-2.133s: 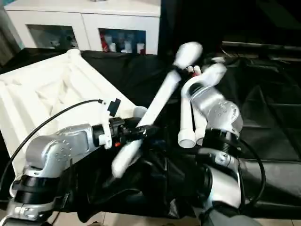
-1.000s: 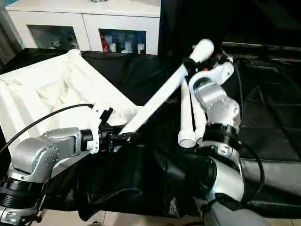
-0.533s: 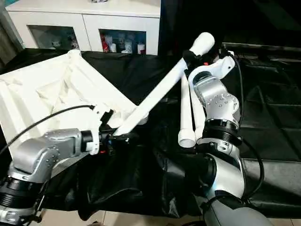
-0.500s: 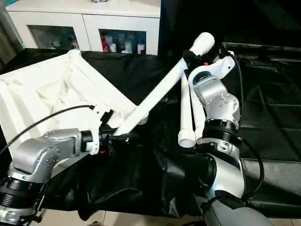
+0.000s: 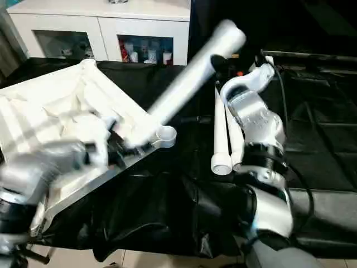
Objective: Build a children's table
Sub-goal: Pick table leg
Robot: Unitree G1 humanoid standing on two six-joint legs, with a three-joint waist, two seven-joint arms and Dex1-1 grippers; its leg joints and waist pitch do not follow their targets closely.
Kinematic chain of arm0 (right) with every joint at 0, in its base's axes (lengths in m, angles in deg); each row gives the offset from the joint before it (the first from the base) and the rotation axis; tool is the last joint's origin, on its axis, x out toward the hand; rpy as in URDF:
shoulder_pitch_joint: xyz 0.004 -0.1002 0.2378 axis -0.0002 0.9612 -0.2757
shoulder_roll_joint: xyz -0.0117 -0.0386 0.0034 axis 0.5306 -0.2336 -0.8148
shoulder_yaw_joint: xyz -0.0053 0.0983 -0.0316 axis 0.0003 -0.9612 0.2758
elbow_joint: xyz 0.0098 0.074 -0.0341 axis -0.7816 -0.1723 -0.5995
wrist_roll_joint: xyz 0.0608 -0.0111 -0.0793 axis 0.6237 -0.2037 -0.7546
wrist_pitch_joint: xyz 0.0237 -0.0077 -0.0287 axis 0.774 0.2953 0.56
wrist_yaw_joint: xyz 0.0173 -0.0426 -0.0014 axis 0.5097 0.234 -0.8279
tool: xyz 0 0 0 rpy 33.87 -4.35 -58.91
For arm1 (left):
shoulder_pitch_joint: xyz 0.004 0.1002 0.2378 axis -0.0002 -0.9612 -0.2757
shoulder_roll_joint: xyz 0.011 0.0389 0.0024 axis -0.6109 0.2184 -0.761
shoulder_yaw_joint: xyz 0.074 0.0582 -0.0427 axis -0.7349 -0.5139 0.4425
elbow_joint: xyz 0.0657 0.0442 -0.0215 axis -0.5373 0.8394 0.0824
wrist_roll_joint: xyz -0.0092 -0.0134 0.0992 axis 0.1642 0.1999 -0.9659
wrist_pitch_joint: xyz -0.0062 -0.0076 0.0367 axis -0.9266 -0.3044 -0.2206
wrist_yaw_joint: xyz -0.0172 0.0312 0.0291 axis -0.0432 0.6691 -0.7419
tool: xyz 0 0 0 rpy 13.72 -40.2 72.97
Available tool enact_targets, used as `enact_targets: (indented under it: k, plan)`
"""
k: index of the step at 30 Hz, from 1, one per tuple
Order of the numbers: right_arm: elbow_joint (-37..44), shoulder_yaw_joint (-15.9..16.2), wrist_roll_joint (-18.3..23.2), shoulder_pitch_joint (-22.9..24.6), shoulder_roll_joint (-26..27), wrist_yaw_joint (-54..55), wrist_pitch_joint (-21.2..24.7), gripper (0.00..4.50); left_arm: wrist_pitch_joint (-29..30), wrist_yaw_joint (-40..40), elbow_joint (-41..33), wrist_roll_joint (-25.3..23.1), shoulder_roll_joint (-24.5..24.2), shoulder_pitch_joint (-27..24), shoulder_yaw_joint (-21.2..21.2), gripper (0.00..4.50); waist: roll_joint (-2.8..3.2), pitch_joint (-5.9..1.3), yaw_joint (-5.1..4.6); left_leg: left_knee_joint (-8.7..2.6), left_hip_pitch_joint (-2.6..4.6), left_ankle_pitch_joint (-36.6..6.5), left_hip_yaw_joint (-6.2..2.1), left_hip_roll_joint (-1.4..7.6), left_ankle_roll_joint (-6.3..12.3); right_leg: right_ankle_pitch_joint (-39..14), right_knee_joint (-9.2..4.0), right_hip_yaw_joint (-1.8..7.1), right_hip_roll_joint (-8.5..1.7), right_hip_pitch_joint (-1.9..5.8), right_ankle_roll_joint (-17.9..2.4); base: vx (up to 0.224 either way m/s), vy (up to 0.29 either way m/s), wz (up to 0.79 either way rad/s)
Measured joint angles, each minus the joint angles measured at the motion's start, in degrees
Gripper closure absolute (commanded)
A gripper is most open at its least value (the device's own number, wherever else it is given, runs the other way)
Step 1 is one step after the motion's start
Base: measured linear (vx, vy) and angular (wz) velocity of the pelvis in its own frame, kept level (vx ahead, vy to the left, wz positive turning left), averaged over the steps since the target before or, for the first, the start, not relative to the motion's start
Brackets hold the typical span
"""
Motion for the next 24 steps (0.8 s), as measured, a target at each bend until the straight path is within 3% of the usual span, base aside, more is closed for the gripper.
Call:
enact_targets:
  k: [2,6,8,9,11,12,17,22,24]
  plan:
    - [1.8,2.1,-0.4,1.7,-0.7,-2.2,1.4,1.03,-0.4,0.5,0.3,0.0,-0.7,0.6,0.3,3.09,0.00,0.00,0.01,0.00,-0.01,0.0,-0.02,0.00,0.02,0.0,0.00,0.00,0.00,0.00,0.0,0.000,0.000,0.00]
    - [8.0,10.5,-4.8,3.8,-4.1,-8.7,0.8,0.64,-0.8,1.7,1.9,0.0,-1.6,0.8,0.1,3.09,0.00,0.00,0.04,0.01,-0.01,0.0,-0.04,0.01,0.04,0.0,0.00,-0.02,-0.01,0.04,0.0,0.000,0.000,0.00]
    - [12.0,21.5,-15.0,7.1,-9.9,-14.3,-7.8,0.52,-0.9,2.7,2.2,0.0,-2.5,1.1,-0.4,3.09,0.00,0.00,0.23,0.04,-0.05,0.0,-0.06,0.01,0.02,0.0,0.00,-0.03,-0.02,0.05,0.0,0.000,0.000,0.00]
    - [12.5,24.9,-19.2,7.9,-11.8,-15.9,-11.9,0.27,-0.9,2.9,2.3,-0.1,-2.9,1.1,-0.4,3.09,0.00,0.00,0.23,0.04,-0.05,0.0,-0.06,0.01,-0.02,0.0,0.00,-0.03,-0.02,0.04,0.0,0.000,0.000,0.00]
    - [12.6,29.9,-26.7,8.7,-14.4,-17.9,-19.9,0.22,-0.9,3.3,2.4,-0.1,-3.7,1.1,-0.4,3.09,0.00,0.00,0.13,0.05,-0.05,0.0,-0.03,0.01,-0.05,0.0,0.01,-0.02,-0.02,0.05,0.0,0.000,0.000,0.00]
    - [11.8,33.4,-32.0,8.6,-16.5,-18.1,-26.2,0.21,-0.9,3.9,2.4,-0.1,-3.9,1.2,-0.6,3.09,0.00,0.00,0.04,0.06,-0.05,0.0,-0.04,0.01,-0.07,0.0,0.02,-0.02,-0.03,0.04,0.0,0.000,0.000,0.00]
    - [8.8,40.2,-46.2,7.2,-23.1,-16.6,-45.1,0.21,-0.7,5.8,2.4,0.0,-5.0,1.3,-1.6,3.10,0.00,0.00,-0.13,0.10,-0.04,0.0,0.03,0.00,-0.04,0.0,0.03,-0.01,-0.02,0.05,0.0,0.000,0.000,0.00]
    - [4.5,46.8,-55.9,4.3,-26.6,-11.8,-55.2,0.21,0.3,7.2,2.2,0.1,-5.8,1.2,-2.7,3.10,-0.02,-0.01,-0.22,0.17,-0.06,0.0,0.03,0.01,0.04,0.1,0.09,-0.01,-0.01,0.04,-0.1,0.000,0.000,0.00]
    - [0.2,49.8,-62.3,2.1,-28.0,-7.7,-59.3,0.21,0.9,8.0,1.6,0.5,-6.4,1.1,-3.3,3.10,0.00,0.00,-0.25,0.28,-0.06,0.0,0.03,0.01,0.08,0.1,0.12,-0.01,-0.01,0.02,-0.1,0.000,0.000,0.00]
